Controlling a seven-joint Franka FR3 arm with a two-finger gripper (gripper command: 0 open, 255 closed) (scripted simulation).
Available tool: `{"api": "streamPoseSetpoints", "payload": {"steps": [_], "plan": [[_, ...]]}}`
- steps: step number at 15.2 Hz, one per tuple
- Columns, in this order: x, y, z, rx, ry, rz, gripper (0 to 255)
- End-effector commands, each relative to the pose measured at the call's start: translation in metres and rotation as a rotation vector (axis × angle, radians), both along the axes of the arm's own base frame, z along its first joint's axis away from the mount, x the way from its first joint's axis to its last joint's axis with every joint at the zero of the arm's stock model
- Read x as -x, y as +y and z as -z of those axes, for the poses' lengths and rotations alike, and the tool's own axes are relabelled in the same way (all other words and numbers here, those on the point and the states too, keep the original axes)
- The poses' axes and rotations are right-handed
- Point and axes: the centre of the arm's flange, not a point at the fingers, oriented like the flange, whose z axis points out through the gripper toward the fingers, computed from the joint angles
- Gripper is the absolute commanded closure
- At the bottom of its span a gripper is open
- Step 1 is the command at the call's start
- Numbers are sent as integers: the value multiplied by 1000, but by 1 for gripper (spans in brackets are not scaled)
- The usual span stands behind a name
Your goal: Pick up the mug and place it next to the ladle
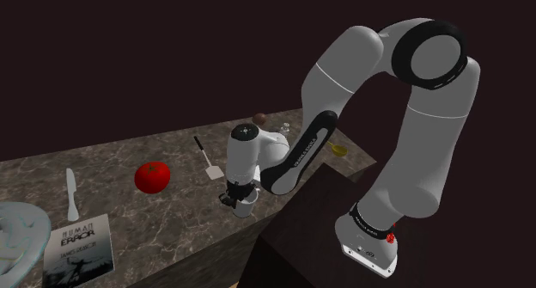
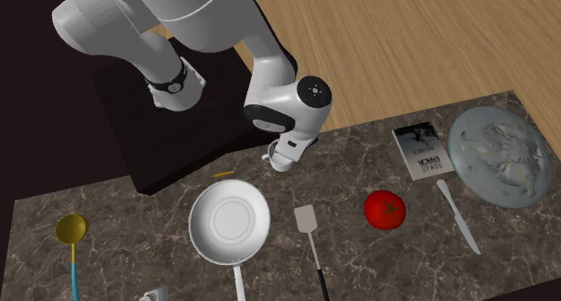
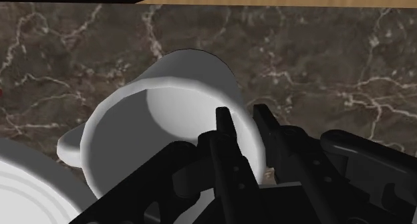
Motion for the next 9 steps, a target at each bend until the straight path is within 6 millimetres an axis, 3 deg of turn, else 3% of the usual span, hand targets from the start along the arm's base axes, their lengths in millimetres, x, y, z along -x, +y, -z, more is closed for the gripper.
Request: {"api": "streamPoseSetpoints", "payload": {"steps": [1, 7, 9], "plan": [[0, 0, 0, 0, 0, 0, 255], [0, 0, 0, 0, 0, 0, 255], [0, 0, -11, 0, 0, 0, 255]]}}
